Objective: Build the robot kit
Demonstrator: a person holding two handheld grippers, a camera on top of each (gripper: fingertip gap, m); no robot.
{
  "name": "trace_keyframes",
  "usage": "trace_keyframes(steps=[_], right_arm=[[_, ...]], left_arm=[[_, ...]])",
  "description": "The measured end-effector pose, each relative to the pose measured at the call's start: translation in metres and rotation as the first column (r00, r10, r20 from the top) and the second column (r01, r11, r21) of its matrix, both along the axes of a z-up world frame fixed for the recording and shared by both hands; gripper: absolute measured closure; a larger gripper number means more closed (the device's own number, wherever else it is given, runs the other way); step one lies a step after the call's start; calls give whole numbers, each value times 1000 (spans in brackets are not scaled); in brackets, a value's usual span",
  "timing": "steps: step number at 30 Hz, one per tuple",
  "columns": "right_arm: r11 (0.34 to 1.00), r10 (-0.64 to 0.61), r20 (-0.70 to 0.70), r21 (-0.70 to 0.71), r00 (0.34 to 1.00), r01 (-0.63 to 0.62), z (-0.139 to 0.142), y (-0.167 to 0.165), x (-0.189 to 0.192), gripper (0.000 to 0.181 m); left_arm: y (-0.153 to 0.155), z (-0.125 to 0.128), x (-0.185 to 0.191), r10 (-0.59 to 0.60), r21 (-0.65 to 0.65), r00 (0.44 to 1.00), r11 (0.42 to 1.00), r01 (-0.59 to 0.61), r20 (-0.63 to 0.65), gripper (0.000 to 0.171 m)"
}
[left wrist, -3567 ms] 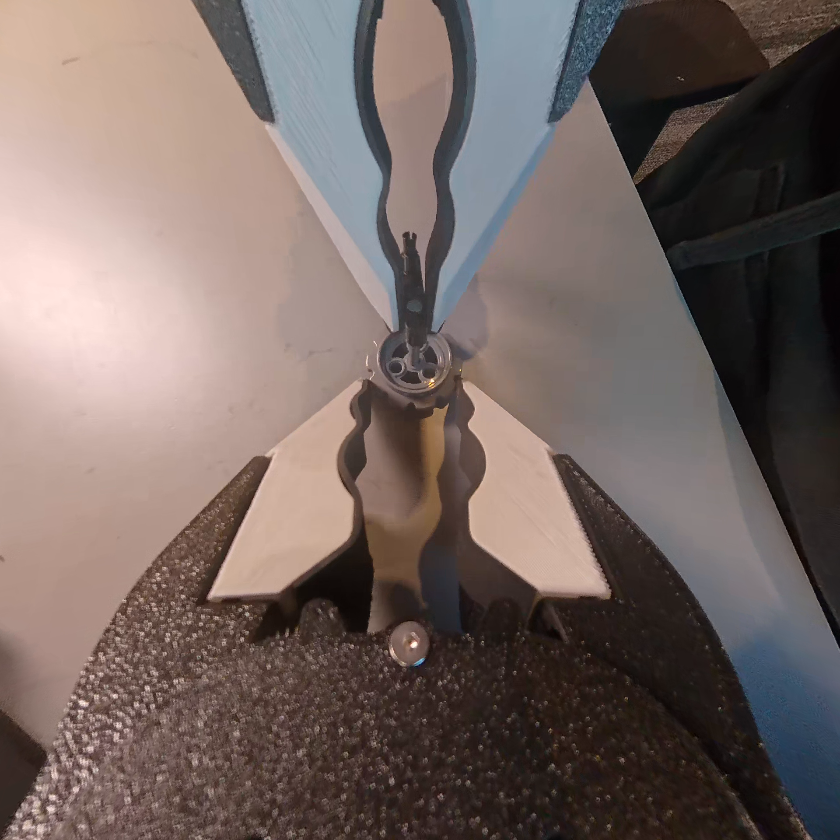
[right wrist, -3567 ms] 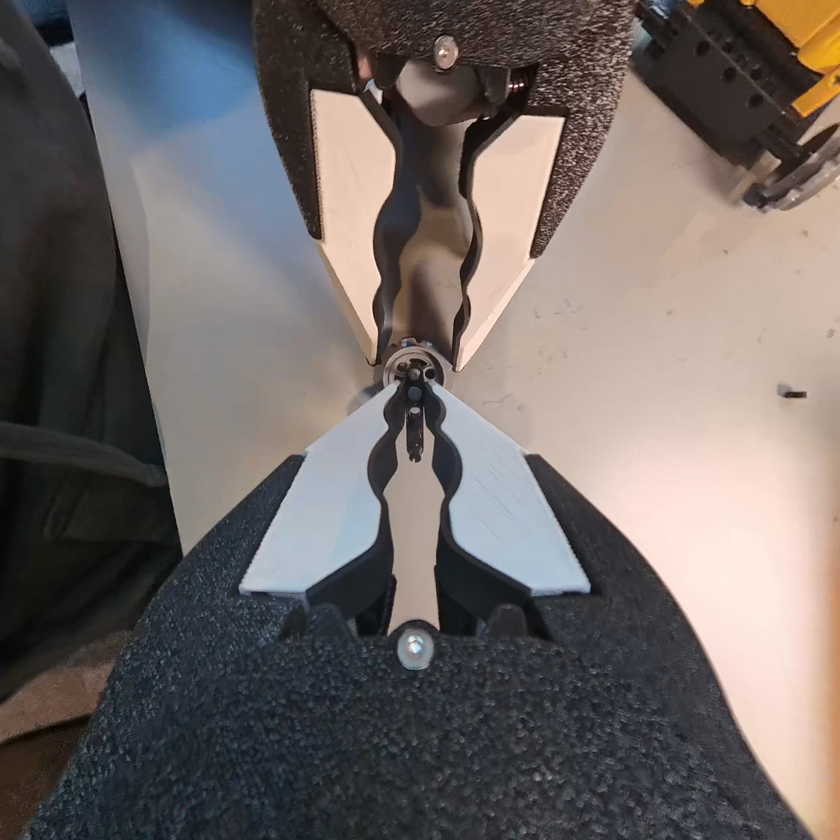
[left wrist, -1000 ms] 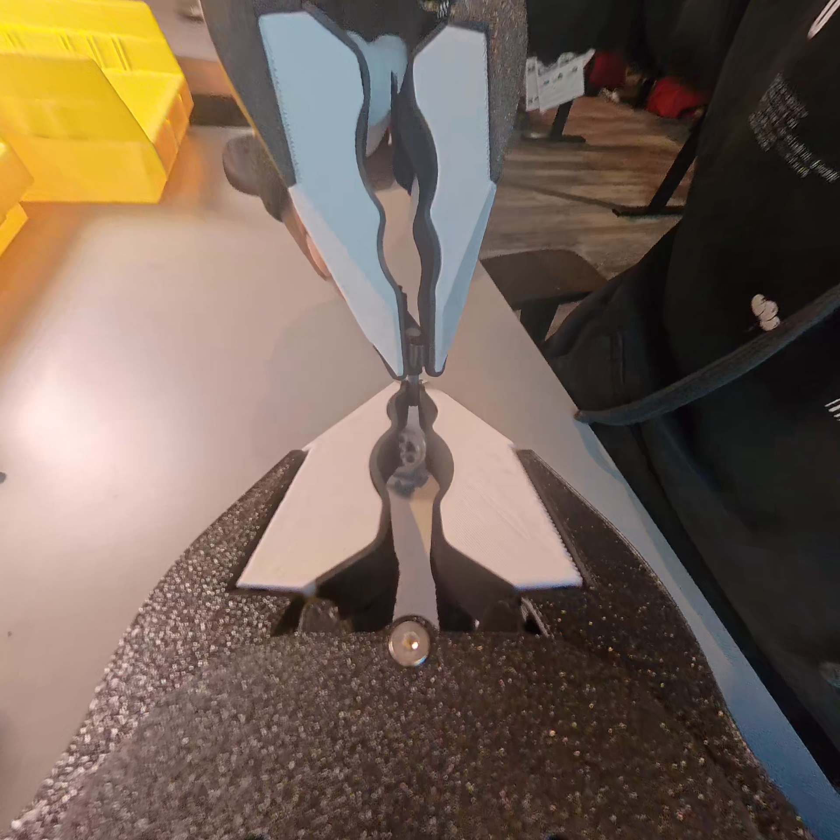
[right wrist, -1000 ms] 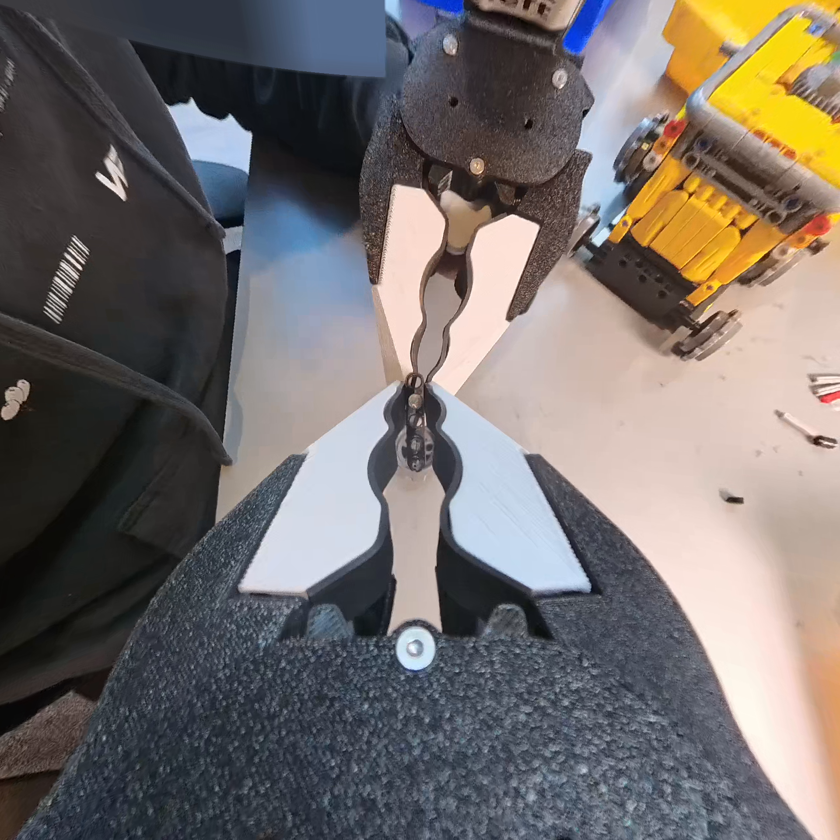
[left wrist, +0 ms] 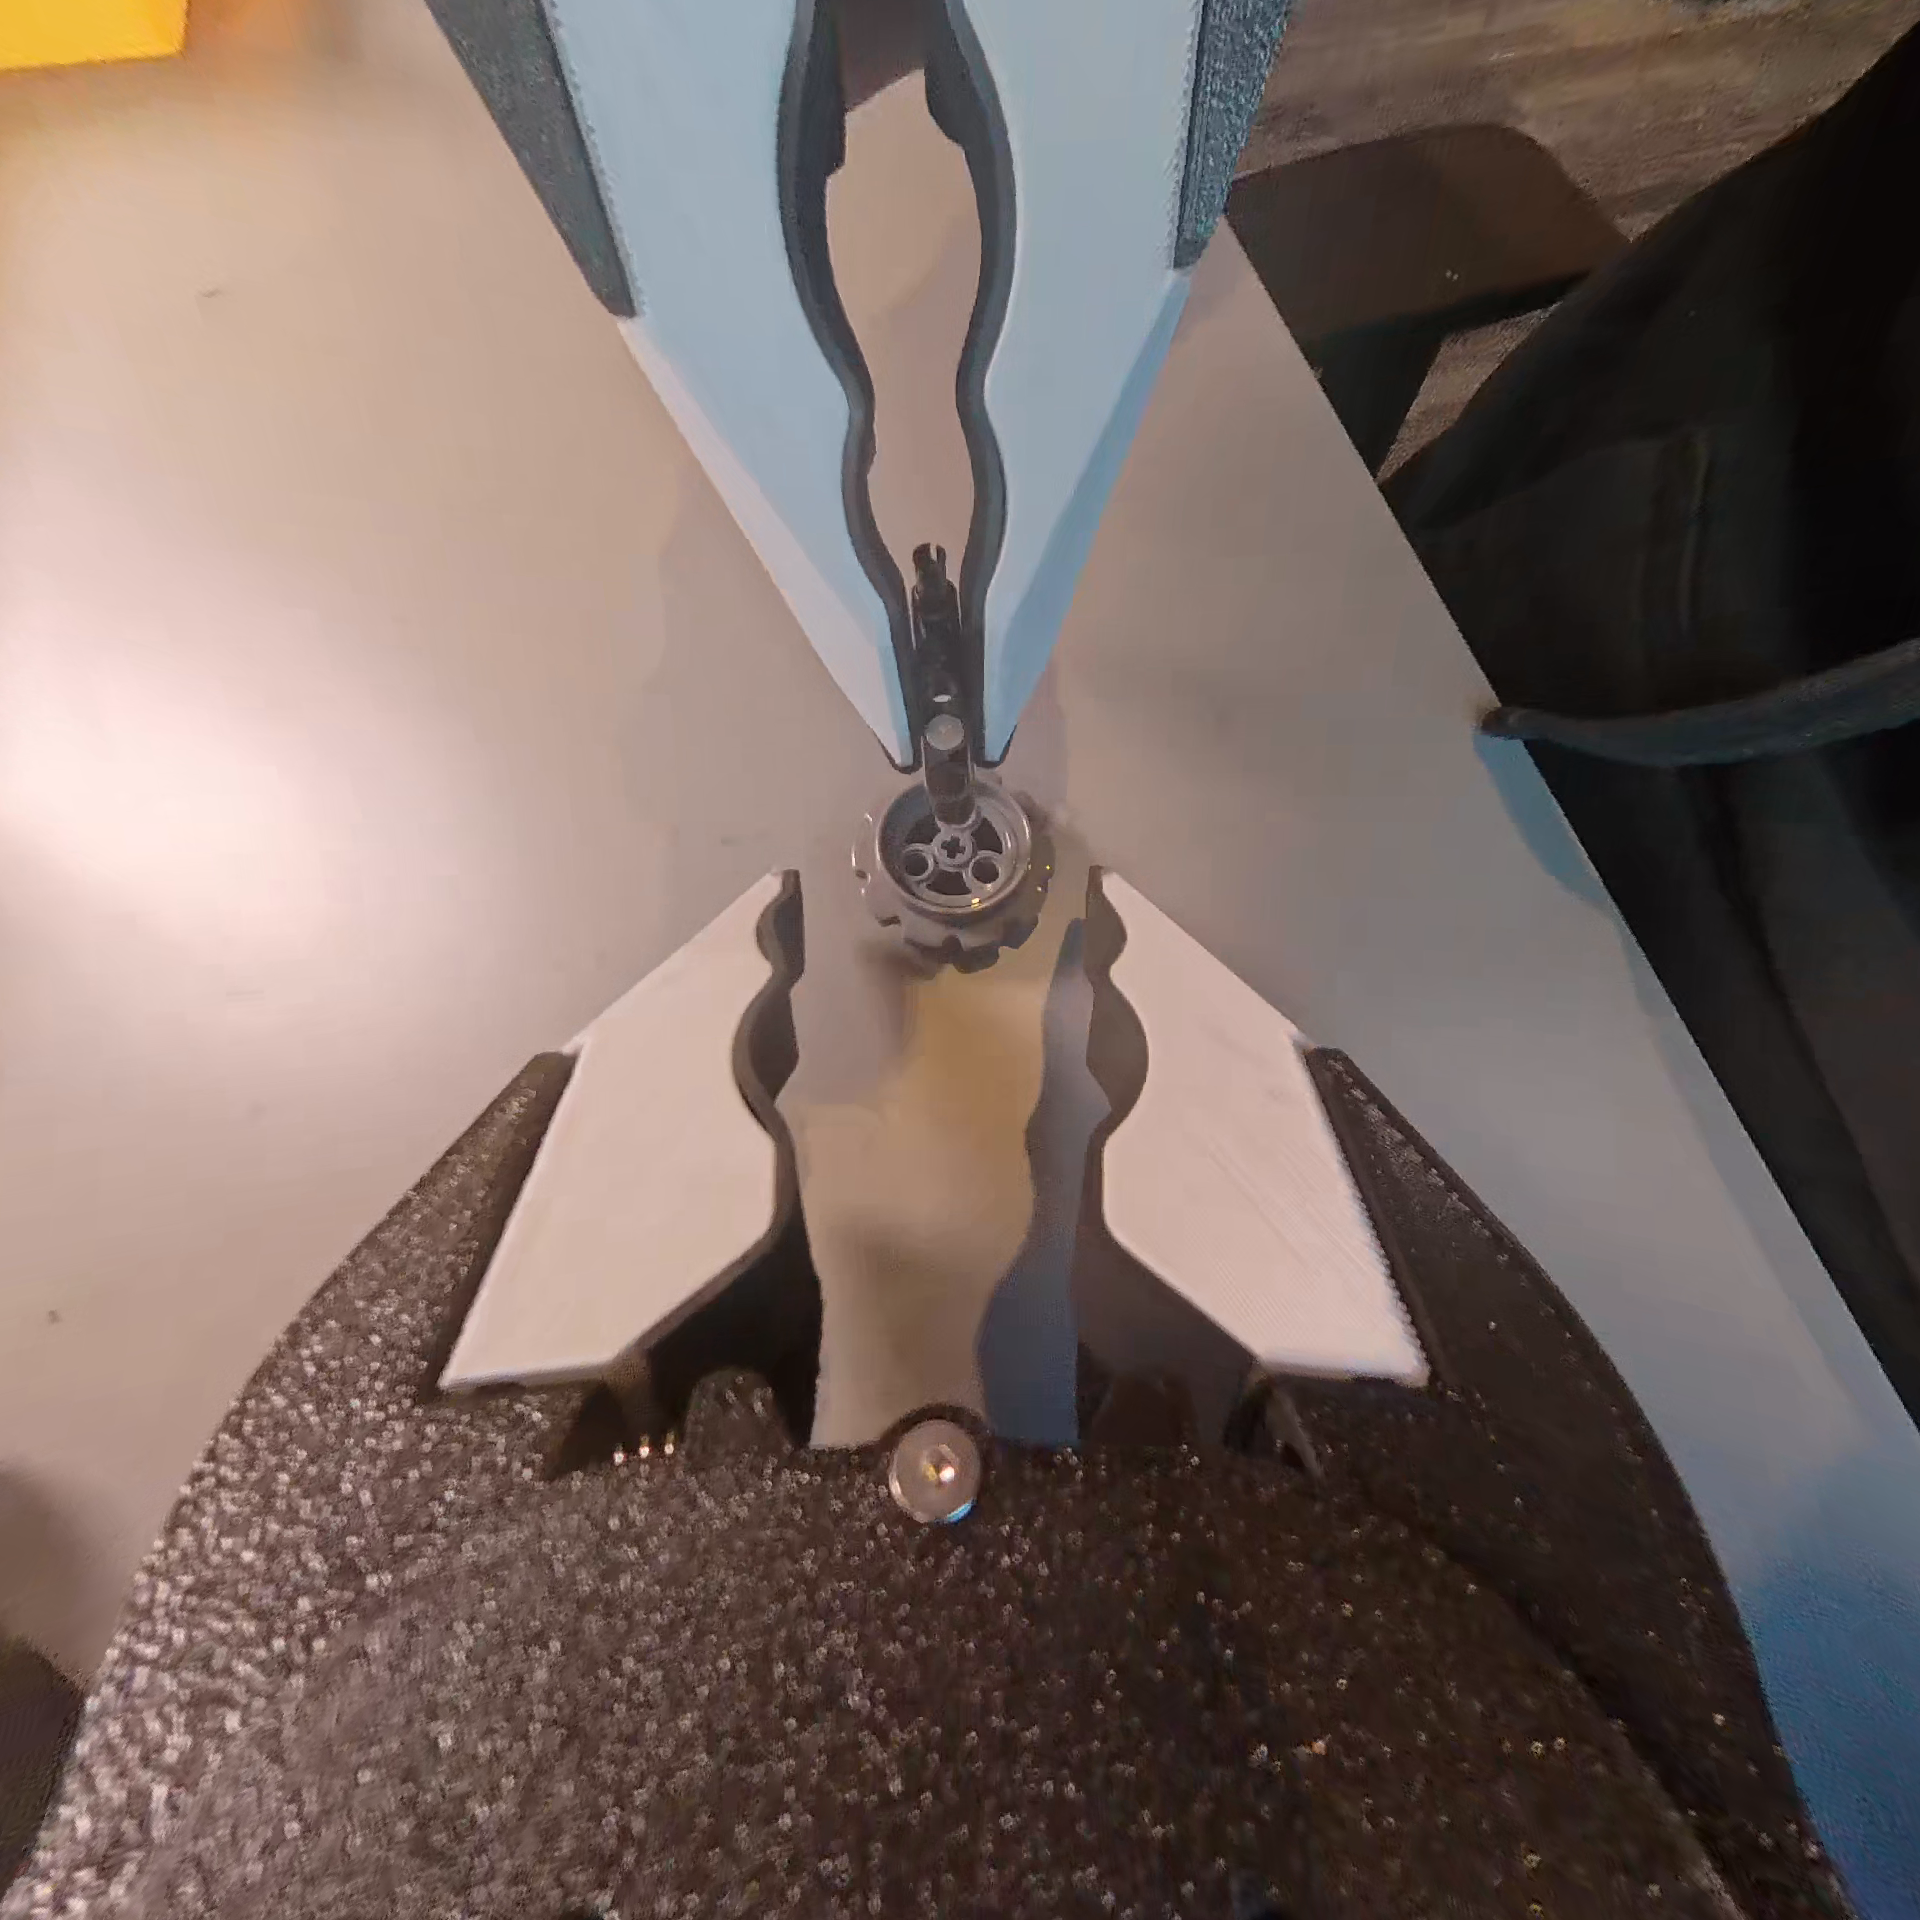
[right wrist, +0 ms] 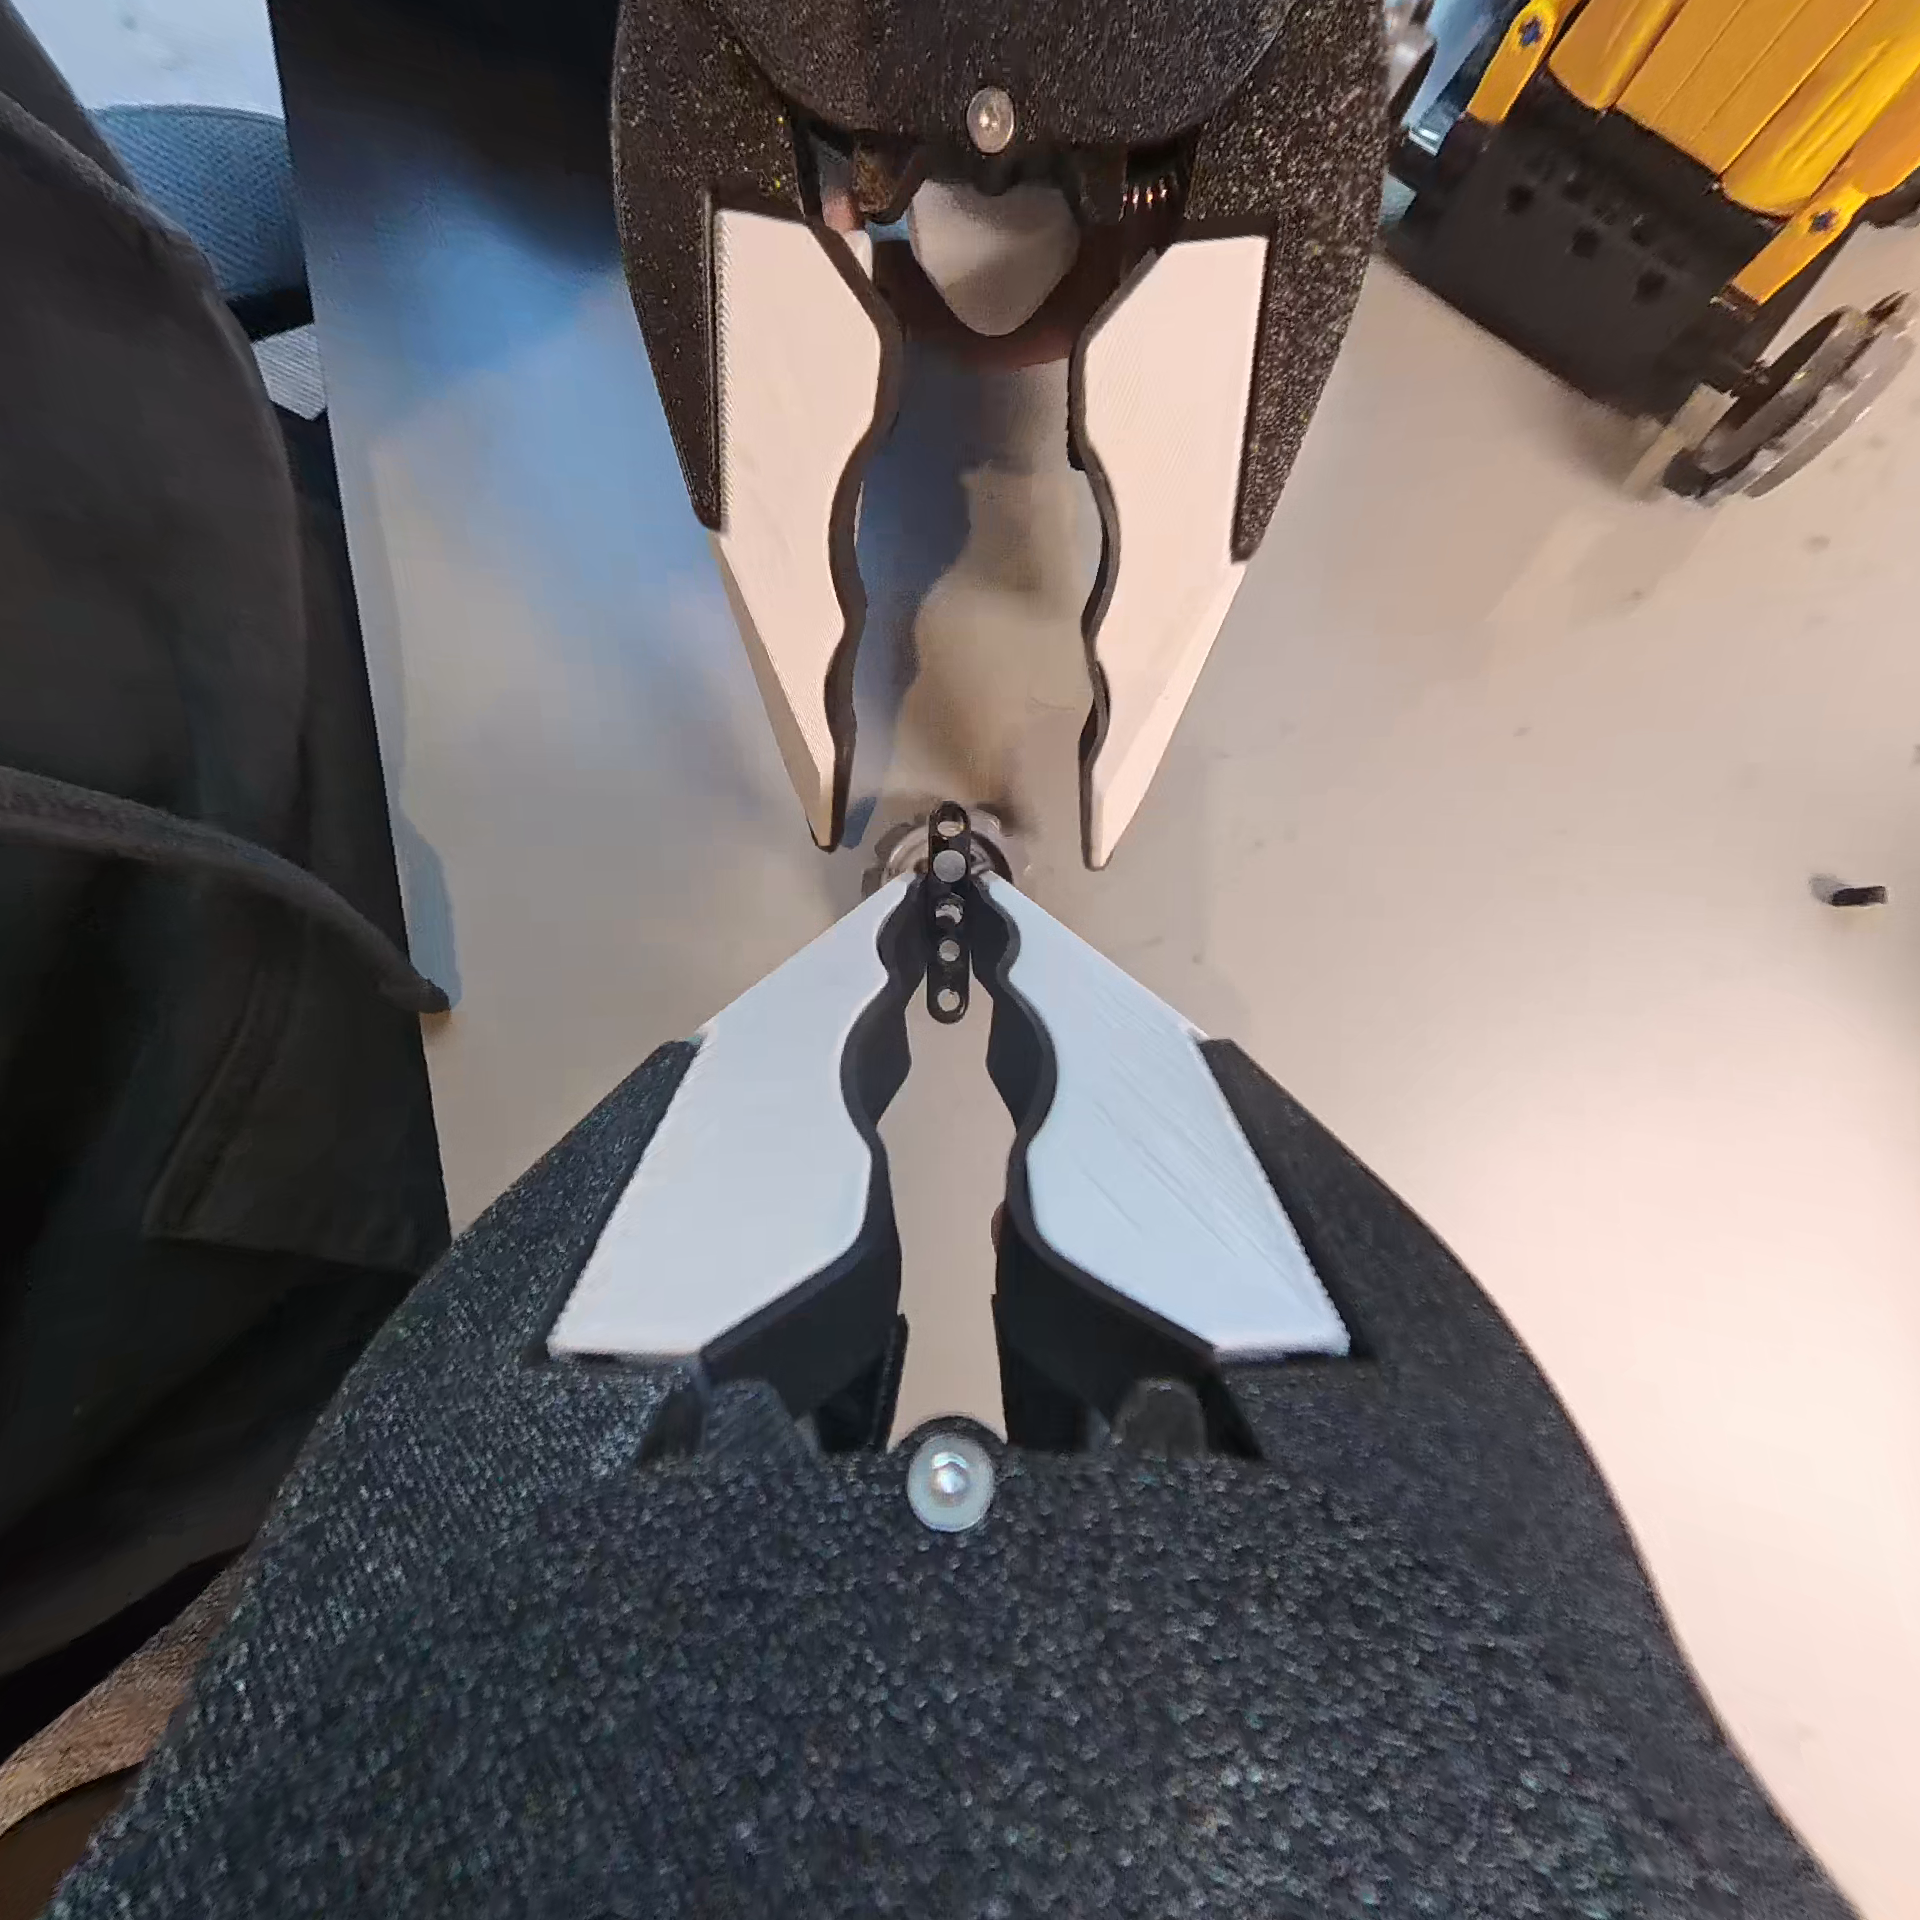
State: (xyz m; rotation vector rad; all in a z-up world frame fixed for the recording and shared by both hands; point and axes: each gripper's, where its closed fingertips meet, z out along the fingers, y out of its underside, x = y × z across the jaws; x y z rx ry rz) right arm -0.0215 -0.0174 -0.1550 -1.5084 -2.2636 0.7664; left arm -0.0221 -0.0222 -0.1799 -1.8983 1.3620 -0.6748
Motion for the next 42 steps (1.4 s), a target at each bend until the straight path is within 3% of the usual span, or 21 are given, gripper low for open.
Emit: trace_keyframes(steps=[11, 24, 30, 42], right_arm=[[999, 1, 27, 38, 1000, -2, -7, -1, -3, 175], [998, -37, -43, 50, 998, 40, -7, -1, -1, 175], [994, 85, -105, 74, 991, -77, -8, -1, -1, 175], [939, 277, 73, 192, 958, -286, -12, 2, 5, 175]], left_arm=[[-1, -9, 3, 0, -7, 999, 1000, 0, -49, 136], [-1, -11, 3, 30, -33, 998, 999, -31, -48, 137], [-1, -11, 3, 26, -32, 999, 999, -28, -48, 137], [-1, -11, 3, 29, -41, 999, 999, -31, -45, 137]])
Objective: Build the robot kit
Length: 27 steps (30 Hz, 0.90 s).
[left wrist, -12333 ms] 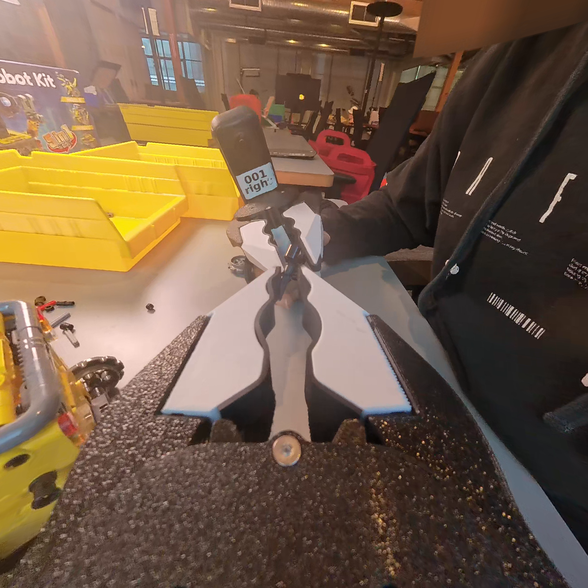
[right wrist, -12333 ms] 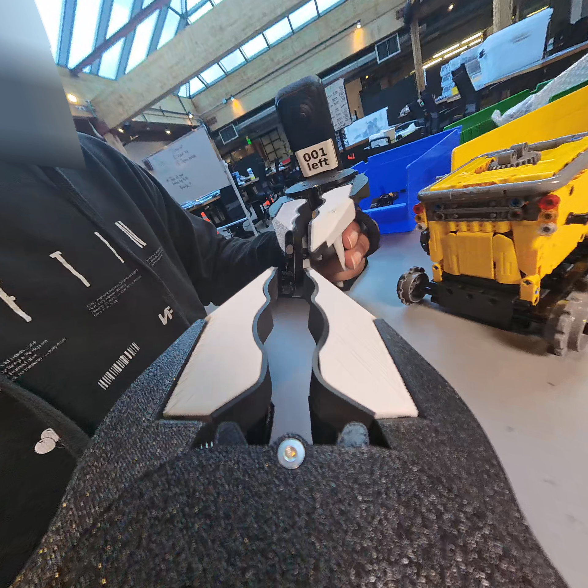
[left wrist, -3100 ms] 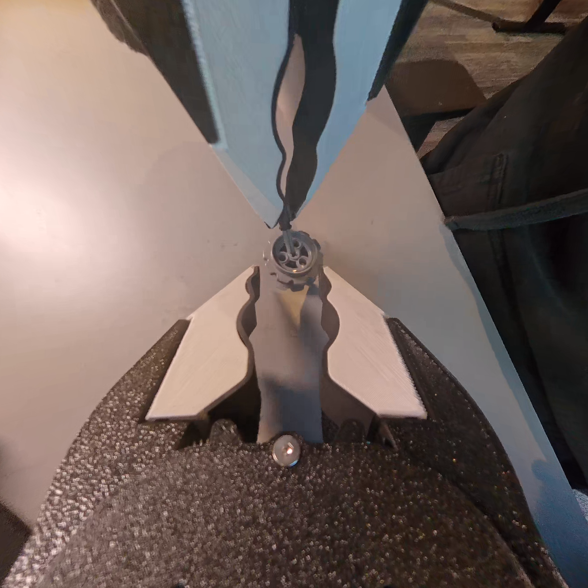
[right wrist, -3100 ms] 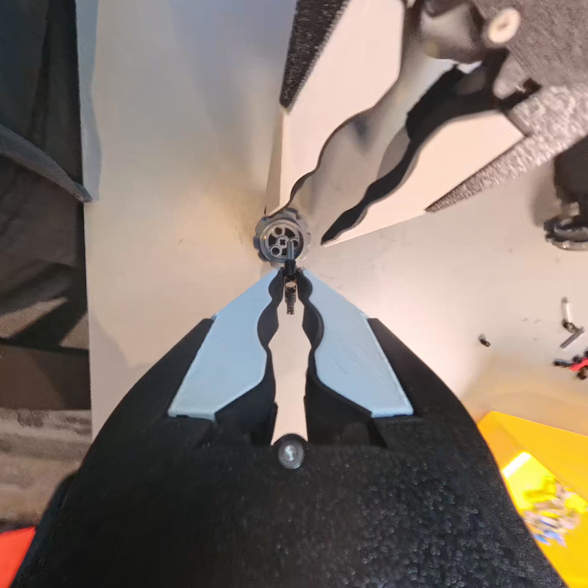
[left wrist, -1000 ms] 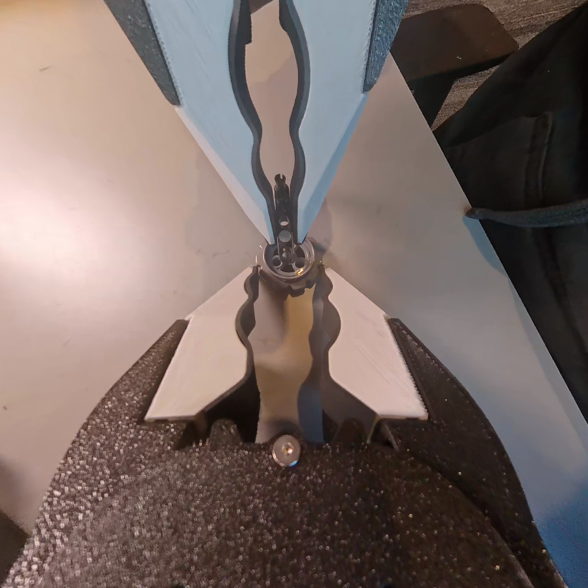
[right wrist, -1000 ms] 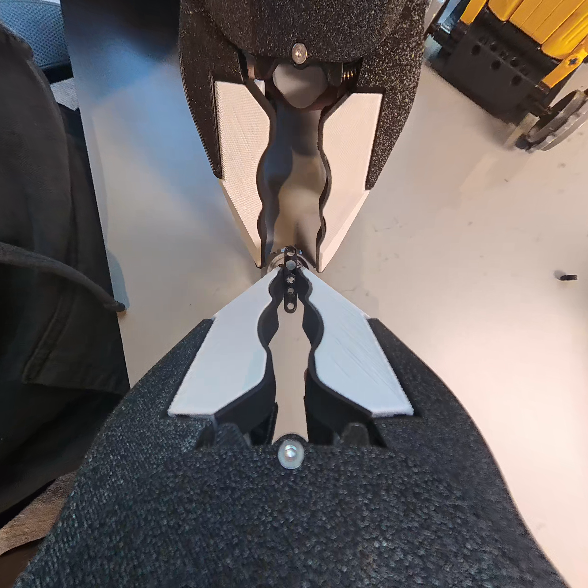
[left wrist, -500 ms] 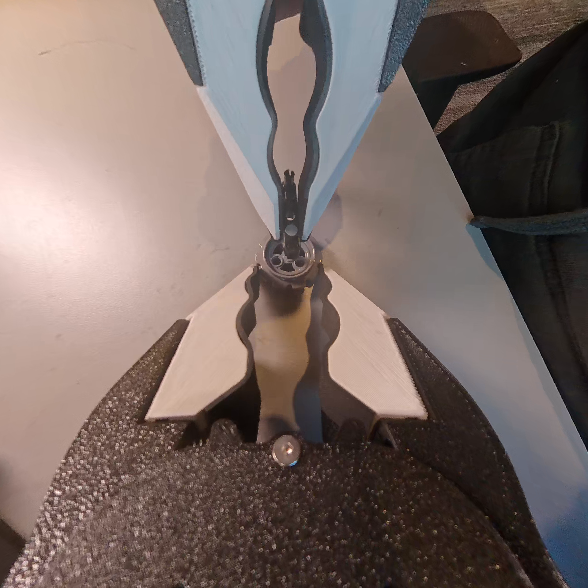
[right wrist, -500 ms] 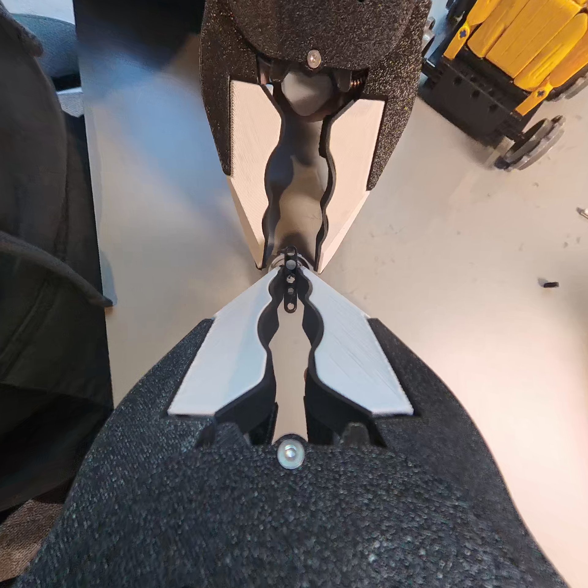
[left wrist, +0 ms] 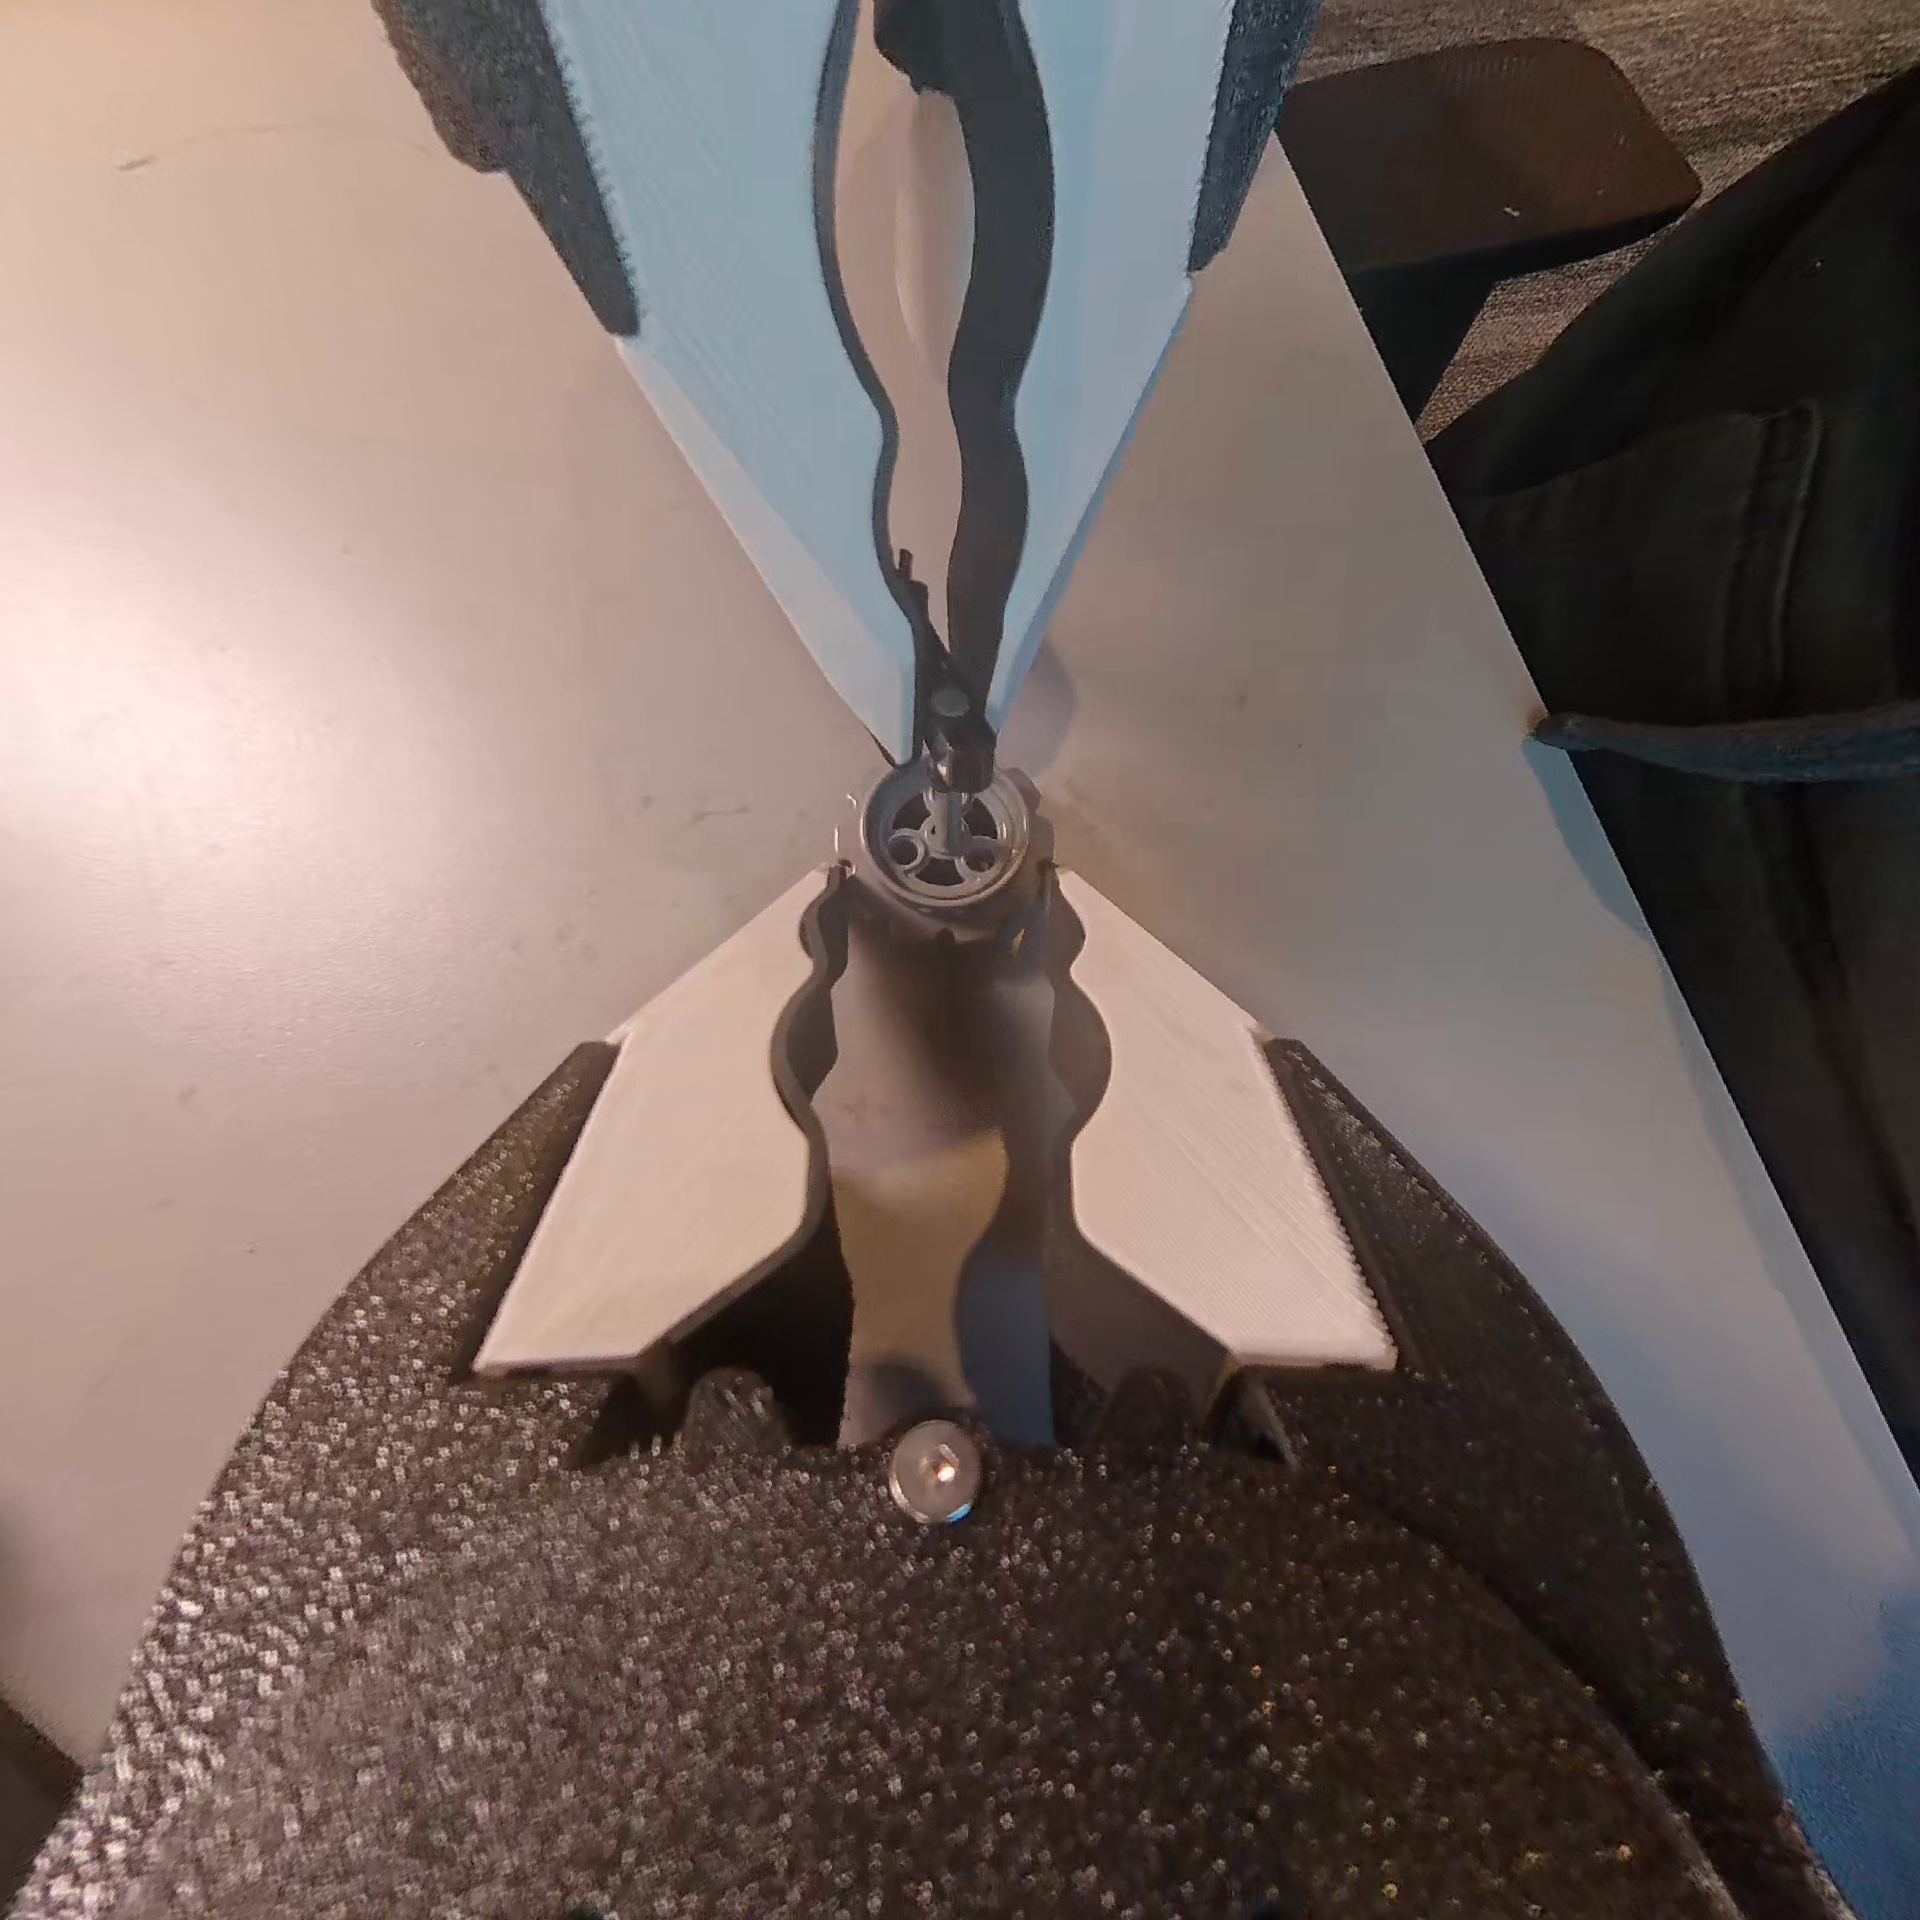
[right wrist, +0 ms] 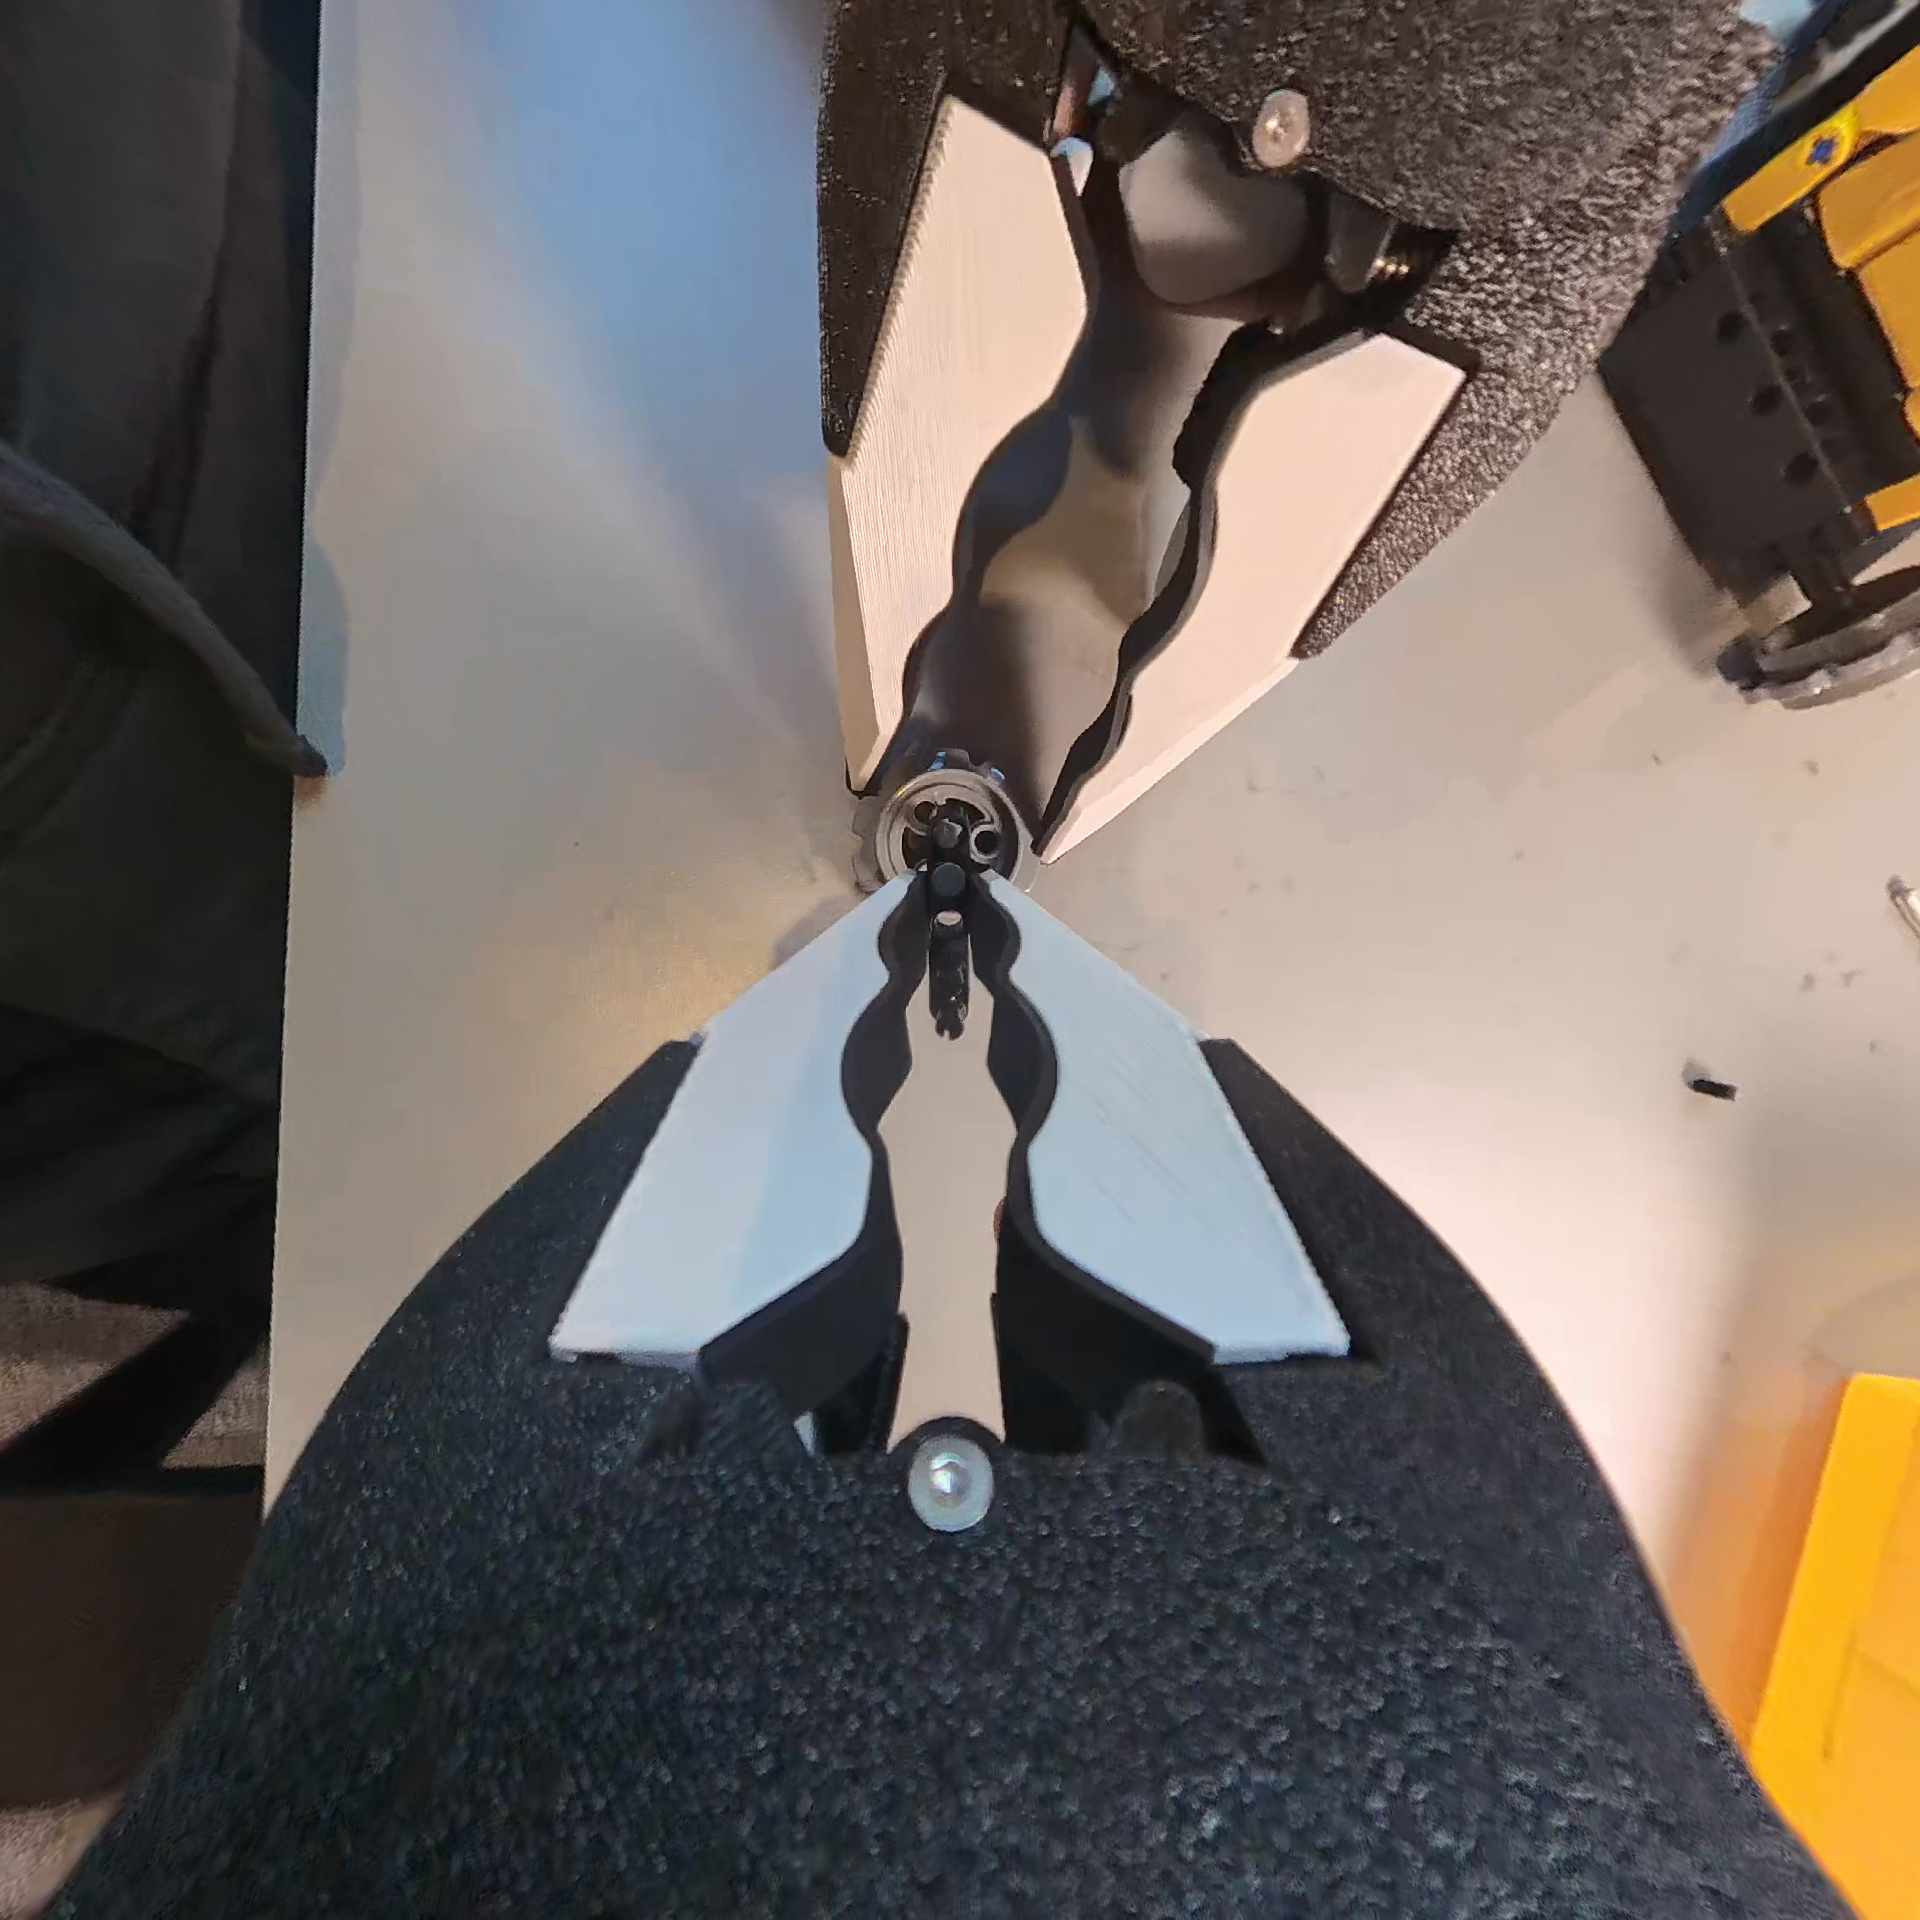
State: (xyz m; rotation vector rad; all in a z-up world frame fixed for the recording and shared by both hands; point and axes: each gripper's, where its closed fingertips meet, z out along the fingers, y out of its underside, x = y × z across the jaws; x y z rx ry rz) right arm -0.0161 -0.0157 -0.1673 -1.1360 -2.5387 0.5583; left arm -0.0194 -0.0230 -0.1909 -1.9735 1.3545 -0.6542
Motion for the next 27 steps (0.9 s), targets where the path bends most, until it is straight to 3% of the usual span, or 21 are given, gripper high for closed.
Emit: trace_keyframes(steps=[11, 22, 27], right_arm=[[981, 115, 153, 135, 981, -136, 1, -1, -1, 175], [977, 111, 229, 151, 967, -147, -5, 4, 2, 175], [987, 82, 197, 122, 977, -108, 0, 5, -1, 175]], left_arm=[[0, 0, 0, 2, -2, 1000, 1000, -2, 1, 137], [-1, 0, -2, 6, -13, 1000, 1000, -5, 4, 137], [-1, 1, -5, 6, -21, 1000, 1000, -5, 9, 137]])
